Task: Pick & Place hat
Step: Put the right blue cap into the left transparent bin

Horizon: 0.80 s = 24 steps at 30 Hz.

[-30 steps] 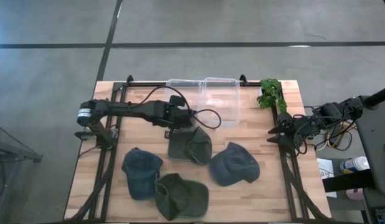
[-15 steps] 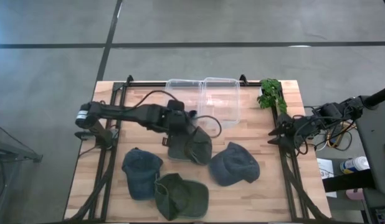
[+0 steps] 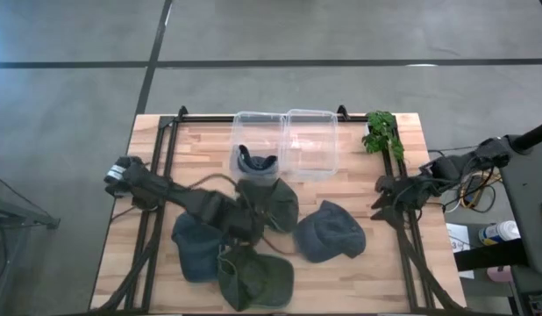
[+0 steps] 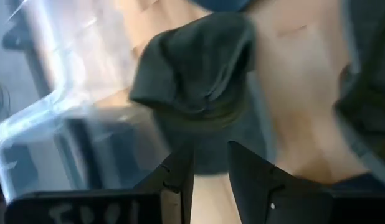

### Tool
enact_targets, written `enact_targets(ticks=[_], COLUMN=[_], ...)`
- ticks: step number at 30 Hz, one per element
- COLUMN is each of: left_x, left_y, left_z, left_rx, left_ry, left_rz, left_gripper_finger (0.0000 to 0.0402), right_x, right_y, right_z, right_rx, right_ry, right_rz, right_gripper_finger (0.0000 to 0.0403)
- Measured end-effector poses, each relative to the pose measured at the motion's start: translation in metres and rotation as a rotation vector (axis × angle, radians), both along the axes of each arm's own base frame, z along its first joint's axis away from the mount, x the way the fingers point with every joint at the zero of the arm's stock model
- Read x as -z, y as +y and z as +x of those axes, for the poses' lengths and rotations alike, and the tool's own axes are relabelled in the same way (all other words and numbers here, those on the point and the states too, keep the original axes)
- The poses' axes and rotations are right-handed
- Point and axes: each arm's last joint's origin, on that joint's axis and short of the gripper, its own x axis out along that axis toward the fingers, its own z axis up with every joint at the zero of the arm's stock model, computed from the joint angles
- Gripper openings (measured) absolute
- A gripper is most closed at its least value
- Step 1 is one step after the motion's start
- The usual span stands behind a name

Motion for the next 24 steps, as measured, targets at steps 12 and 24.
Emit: enact_targets(ticks=[12,24], left_x=[0.051,0.123], left_y=[-0.062,-0.082], left_z=[0.039,0.105], left_rx=[0.12,0.232], left_ry=[-0.138,-0.288], left_rz=[0.04,0.266], left_gripper_finger=[0.009,0.009], right_x=[0.03,0.055], right_y=[0.034,0.062], right_z=[0.032,0.044], right_rx=[-0.121,-0.077], right_ry=[0.103,0.072], right_rz=[-0.009,-0.165], right_gripper_finger=[0.0224,0.0224])
